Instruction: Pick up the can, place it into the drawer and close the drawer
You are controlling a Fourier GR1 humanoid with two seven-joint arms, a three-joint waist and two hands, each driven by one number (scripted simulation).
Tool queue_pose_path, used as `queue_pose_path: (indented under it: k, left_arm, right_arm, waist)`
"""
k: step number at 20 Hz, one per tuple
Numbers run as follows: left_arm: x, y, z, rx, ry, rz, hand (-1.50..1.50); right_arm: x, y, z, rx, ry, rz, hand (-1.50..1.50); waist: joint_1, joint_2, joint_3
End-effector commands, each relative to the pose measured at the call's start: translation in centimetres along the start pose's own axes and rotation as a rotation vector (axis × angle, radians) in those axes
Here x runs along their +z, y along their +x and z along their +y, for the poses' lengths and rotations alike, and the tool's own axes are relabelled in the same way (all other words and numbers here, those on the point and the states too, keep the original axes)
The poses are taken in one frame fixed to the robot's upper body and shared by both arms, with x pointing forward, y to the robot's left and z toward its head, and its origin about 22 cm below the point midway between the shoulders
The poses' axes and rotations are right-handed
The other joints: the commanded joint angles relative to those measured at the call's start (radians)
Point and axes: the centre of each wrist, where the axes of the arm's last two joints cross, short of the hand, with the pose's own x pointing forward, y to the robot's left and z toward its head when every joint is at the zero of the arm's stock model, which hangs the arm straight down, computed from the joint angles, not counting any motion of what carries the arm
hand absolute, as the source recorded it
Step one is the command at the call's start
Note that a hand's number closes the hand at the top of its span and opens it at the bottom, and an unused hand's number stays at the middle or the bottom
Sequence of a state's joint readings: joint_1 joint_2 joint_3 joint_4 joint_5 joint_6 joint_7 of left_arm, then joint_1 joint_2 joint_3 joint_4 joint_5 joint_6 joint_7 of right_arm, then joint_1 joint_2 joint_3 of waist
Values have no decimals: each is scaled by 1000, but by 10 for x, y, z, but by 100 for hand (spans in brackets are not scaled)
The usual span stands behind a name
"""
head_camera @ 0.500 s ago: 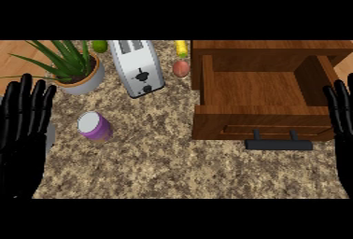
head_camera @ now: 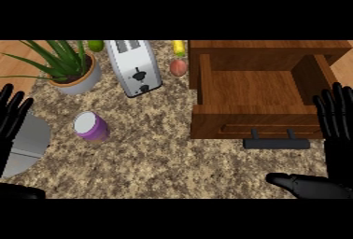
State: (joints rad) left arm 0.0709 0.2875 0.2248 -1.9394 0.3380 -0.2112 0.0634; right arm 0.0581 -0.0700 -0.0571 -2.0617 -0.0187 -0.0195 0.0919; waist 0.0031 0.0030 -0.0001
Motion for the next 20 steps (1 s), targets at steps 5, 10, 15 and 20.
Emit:
queue_pose_path:
  k: [5,10,15,20]
  left_arm:
    - [-4,8,63,38,55,157,-150]
    - [-16,-3,53,46,25,141,-150]
    - [-14,-8,49,70,33,194,-150]
    - [-7,-24,53,47,11,230,-150]
  right_arm:
    - [5,4,-11,10,-58,134,-150]
    - [5,-8,-7,4,-67,114,-150]
    - [7,6,-23,6,-77,110,-150]
    - [11,-1,-13,10,-73,119,-150]
  waist:
    - [-4,-4,0]
    - [-5,-3,0]
    - [-5,-4,0]
    - [-3,-4,0]
